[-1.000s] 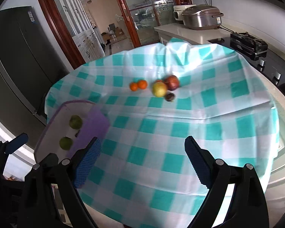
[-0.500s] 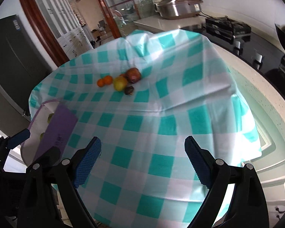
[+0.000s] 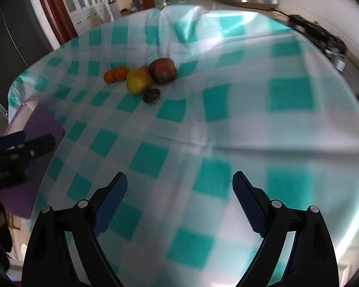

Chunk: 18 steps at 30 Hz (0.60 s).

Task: Organize fruits
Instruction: 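Move both open tools back toward the remaining fruits, right tool to a dark fruit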

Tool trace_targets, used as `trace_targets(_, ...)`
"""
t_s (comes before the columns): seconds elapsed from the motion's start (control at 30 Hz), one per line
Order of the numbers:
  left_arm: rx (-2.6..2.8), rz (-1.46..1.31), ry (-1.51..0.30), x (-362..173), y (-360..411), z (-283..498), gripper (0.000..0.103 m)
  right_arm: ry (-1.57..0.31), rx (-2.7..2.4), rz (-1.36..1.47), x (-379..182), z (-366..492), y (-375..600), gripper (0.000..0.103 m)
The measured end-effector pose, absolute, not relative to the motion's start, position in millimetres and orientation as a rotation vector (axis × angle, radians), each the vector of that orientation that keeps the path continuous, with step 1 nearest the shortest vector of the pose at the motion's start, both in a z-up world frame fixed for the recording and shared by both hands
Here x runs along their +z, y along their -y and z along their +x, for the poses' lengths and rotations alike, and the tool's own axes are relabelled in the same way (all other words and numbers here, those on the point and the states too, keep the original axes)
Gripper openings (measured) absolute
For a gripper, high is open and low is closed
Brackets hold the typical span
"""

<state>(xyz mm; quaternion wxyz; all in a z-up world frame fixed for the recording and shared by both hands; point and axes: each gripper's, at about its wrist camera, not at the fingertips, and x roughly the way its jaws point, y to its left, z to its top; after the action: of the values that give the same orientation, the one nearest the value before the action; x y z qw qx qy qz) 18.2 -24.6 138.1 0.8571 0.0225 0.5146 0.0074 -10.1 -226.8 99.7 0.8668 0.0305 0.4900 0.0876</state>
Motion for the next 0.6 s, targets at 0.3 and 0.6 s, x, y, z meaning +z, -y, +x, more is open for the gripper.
trace_targets(0.3,-0.047,-0.114,-1.144,102.8,-17.2,125.5,0.101,-1.029,0.266,0.001,50.4,122.6,160.2,0.081)
trace_targets(0.6,-0.116,-0.209,-1.181,71.3,-18.6,188.1,0.101,-1.034,0.264,-0.078,10.5,175.1,134.3,0.062)
